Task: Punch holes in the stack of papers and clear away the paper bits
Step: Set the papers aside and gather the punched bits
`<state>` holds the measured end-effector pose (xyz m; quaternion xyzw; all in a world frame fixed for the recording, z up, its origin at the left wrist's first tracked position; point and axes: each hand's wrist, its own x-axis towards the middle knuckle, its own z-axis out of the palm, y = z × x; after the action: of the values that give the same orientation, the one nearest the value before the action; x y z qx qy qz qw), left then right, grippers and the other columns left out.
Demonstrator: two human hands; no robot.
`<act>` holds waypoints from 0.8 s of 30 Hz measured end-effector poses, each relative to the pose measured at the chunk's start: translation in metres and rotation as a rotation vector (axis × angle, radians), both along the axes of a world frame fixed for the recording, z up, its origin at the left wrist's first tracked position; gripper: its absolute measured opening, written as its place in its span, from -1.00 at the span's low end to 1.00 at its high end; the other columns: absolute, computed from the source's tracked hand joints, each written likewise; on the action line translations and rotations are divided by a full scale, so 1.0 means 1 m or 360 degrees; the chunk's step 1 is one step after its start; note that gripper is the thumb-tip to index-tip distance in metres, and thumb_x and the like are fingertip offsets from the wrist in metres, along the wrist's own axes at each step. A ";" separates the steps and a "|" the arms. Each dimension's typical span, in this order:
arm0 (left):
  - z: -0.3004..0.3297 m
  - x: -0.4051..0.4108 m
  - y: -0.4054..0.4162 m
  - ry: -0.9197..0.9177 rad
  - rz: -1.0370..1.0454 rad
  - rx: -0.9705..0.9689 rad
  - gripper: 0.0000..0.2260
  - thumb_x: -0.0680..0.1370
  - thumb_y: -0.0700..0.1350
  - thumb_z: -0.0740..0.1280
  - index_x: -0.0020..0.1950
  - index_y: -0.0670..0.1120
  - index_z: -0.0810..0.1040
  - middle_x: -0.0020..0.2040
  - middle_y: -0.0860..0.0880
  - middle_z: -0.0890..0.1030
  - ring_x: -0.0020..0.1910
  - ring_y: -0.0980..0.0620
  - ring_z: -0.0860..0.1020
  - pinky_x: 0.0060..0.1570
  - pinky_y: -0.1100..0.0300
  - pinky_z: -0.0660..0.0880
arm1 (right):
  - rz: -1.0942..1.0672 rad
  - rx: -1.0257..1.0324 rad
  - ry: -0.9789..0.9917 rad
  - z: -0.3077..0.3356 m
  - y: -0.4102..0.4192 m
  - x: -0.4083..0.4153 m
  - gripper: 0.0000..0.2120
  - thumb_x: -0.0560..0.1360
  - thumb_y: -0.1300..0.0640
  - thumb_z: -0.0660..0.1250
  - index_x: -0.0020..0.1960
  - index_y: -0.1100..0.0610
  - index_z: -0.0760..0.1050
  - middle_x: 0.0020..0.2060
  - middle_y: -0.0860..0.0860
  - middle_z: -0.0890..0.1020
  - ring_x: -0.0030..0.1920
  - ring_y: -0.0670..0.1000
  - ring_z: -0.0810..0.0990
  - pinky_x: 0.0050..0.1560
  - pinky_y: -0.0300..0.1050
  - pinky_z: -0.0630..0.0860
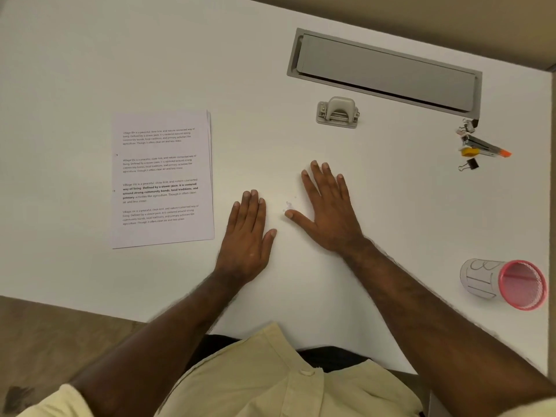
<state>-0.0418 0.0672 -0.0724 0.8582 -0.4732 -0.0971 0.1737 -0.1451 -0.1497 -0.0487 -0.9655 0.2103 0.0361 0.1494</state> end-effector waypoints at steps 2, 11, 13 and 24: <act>-0.002 0.003 -0.002 -0.0033 -0.0003 0.0041 -0.38 0.77 0.05 0.11 0.72 -0.27 0.06 0.75 -0.23 0.02 0.75 -0.19 -0.04 0.70 -0.20 0.03 | 0.0033 -0.0034 0.0058 -0.001 0.004 0.006 -0.15 0.62 -0.50 -0.03 0.74 -0.02 0.01 0.74 0.04 -0.07 0.74 0.08 -0.16 0.69 0.29 -0.07; -0.005 0.002 -0.003 -0.0122 -0.0015 0.0188 -0.27 0.74 0.24 0.00 0.74 -0.21 -0.07 0.76 -0.17 -0.12 0.75 -0.15 -0.13 0.70 -0.24 -0.02 | 0.0209 0.0071 0.0057 -0.005 0.033 -0.034 -0.19 0.66 -0.47 -0.03 0.74 -0.07 -0.10 0.74 0.00 -0.11 0.73 0.01 -0.17 0.70 0.26 -0.02; -0.005 0.002 -0.003 -0.0126 -0.0016 0.0177 -0.26 0.74 0.24 0.02 0.74 -0.21 -0.07 0.76 -0.18 -0.12 0.75 -0.15 -0.12 0.70 -0.24 -0.01 | 0.0097 0.0137 0.0026 -0.003 0.033 -0.047 -0.16 0.66 -0.46 -0.03 0.74 -0.01 -0.17 0.74 -0.02 -0.12 0.73 -0.02 -0.17 0.72 0.22 -0.04; -0.006 0.004 0.000 -0.0137 -0.0159 0.0182 -0.43 0.76 0.09 -0.02 0.76 -0.03 0.01 0.76 -0.19 -0.12 0.75 -0.21 -0.14 0.67 -0.32 -0.01 | -0.0138 -0.0192 0.0199 -0.020 0.083 -0.060 -0.05 0.61 -0.52 -0.08 0.74 0.13 -0.09 0.74 0.14 -0.11 0.73 0.21 -0.12 0.64 0.47 -0.06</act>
<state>-0.0380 0.0670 -0.0781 0.8453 -0.5163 -0.0955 0.0986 -0.2055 -0.0672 -0.0682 -0.9586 0.2626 0.0772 0.0789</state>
